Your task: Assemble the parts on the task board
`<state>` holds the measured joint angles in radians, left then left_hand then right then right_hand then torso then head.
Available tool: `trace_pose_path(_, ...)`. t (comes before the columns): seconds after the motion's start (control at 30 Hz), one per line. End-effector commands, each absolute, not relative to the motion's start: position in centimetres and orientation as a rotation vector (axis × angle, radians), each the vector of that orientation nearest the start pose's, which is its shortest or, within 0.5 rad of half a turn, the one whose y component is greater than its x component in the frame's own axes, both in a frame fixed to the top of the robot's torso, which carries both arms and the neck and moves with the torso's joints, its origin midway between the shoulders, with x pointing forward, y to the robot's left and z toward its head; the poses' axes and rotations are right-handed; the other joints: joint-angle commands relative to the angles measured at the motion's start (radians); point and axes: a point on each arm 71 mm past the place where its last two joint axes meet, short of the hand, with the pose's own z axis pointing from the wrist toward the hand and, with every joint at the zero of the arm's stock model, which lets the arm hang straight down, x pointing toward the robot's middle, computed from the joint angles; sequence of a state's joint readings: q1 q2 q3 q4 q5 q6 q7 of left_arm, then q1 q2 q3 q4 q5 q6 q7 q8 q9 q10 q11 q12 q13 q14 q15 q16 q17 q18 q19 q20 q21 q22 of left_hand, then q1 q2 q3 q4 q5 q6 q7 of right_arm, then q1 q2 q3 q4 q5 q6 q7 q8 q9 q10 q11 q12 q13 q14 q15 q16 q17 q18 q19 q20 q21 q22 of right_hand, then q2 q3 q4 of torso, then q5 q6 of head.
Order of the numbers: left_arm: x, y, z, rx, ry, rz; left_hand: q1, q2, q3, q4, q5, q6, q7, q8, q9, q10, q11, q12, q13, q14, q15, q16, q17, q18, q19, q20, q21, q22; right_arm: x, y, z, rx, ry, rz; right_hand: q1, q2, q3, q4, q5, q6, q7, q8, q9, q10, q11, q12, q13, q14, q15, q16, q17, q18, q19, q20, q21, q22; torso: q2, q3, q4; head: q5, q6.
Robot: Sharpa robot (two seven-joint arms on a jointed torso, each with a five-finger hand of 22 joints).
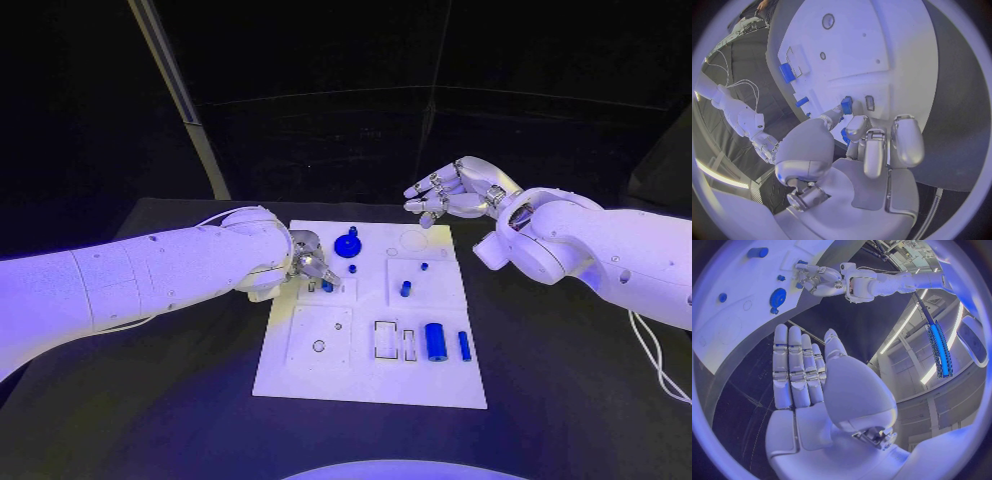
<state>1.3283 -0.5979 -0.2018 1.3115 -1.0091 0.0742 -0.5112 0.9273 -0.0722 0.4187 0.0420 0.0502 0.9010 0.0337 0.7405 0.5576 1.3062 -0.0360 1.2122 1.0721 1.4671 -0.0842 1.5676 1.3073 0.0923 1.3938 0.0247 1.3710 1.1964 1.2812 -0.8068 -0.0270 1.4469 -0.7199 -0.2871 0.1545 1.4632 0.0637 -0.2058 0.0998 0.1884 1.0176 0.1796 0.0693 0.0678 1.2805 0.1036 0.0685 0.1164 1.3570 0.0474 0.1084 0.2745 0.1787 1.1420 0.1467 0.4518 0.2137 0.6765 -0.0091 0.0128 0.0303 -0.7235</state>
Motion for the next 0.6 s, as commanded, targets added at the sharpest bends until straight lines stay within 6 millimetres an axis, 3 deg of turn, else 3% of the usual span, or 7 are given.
trace_pose_path(0.03,51.48,15.93,-22.65,-0.135,2.314,-0.362,-0.011,0.003,-0.013,0.002,-0.003,0.008,-0.002,0.006,0.001,0.009,0.0,0.005,0.002,0.104,-0.009,0.003,0.263,-0.015,0.0,-0.006,0.002,0.001,51.35,-20.07,-14.07,0.384,1.623,1.17,-0.012,0.001,-0.005,0.001,0.0,-0.008,0.0,-0.003,-0.001,-0.006,0.002,-0.005,-0.001,-0.009,-0.001,-0.005,0.002,0.002,-0.006,0.0,-0.007,-0.002,0.0,-0.0003,0.0003,-0.001,0.0)
trace_pose_path(0.6,51.5,16.03,-22.55,-0.166,2.295,-0.374,-0.028,0.007,-0.096,0.039,-0.003,0.02,-0.009,0.012,0.005,0.025,-0.005,0.022,0.022,0.104,-0.013,0.003,0.263,-0.018,0.011,-0.009,0.011,0.019,51.39,-20.11,-14.12,0.384,1.628,1.169,-0.022,0.001,-0.013,0.007,0.001,-0.015,0.005,-0.003,-0.001,-0.021,0.007,-0.004,-0.003,-0.019,0.005,-0.014,0.001,0.002,-0.013,0.006,-0.017,-0.007,0.0,-0.0008,0.001,-0.004,-0.001)
